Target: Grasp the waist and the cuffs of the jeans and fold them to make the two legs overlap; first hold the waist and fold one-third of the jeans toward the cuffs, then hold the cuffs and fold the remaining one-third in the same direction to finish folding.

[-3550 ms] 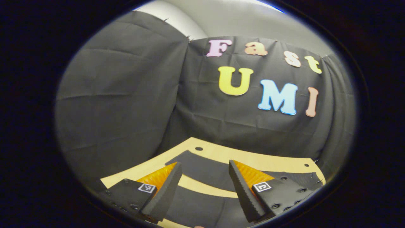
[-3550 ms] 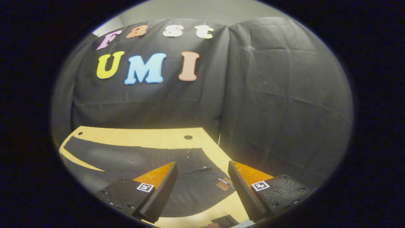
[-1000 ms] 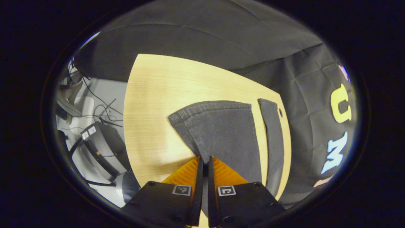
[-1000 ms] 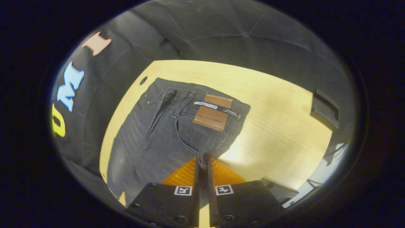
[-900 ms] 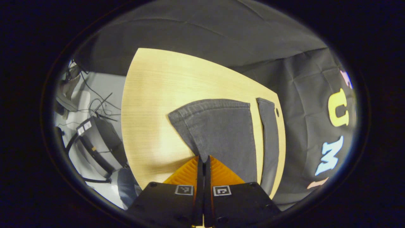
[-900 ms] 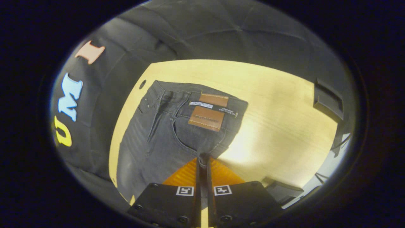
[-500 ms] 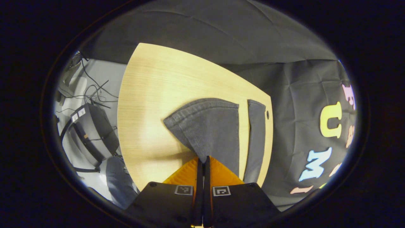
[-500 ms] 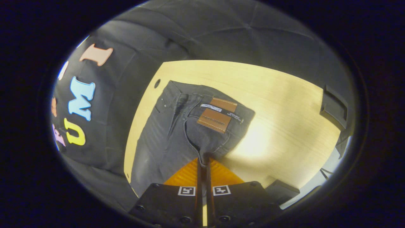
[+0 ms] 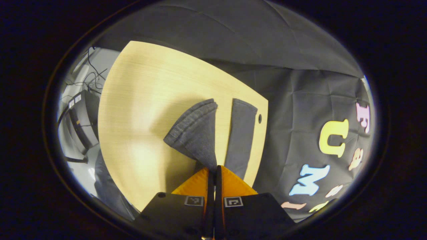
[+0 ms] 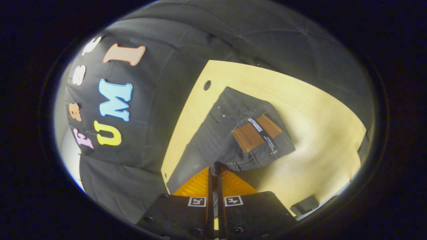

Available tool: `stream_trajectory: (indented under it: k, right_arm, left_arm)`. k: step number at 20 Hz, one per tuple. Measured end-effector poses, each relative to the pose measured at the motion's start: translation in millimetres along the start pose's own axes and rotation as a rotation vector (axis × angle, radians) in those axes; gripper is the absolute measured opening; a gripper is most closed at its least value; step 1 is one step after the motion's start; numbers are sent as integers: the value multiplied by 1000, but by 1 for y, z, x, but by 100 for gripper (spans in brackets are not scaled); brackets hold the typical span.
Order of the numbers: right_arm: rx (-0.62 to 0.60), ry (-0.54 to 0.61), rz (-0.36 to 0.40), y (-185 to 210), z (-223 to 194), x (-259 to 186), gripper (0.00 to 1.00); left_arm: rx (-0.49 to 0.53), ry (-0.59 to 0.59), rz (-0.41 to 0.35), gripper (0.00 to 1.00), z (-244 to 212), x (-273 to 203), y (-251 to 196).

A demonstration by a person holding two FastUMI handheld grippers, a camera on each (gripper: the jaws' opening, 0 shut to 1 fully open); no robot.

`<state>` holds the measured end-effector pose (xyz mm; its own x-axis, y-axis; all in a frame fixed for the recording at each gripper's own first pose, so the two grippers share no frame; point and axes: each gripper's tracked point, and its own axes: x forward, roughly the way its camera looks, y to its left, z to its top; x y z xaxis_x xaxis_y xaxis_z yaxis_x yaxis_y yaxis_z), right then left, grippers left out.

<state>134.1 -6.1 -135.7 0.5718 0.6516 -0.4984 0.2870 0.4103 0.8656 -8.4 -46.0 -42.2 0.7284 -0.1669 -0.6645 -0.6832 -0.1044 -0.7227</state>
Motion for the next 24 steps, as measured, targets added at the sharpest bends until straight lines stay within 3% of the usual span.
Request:
stream_trajectory:
  k: [4,6,14,18,19,24]
  right_arm:
    - [-4,5,40,41,32,20,4]
    - [-8,-10,39,56,49,35,4]
    - [53,-60,7,72,102,118,4]
    - [89,-78,-17,53,119,164,8]
    - [90,-85,-21,49,122,174,4]
    - [50,-140,-73,28,121,204,5]
  left_arm:
    - [-73,37,-51,8,5,13,-62]
    - [-69,44,-42,9,17,30,-88]
    - [21,107,-32,9,14,168,-179]
    - [125,110,14,8,12,240,-192]
    - [145,106,25,8,11,252,-194]
    - [282,86,110,8,2,299,-181]
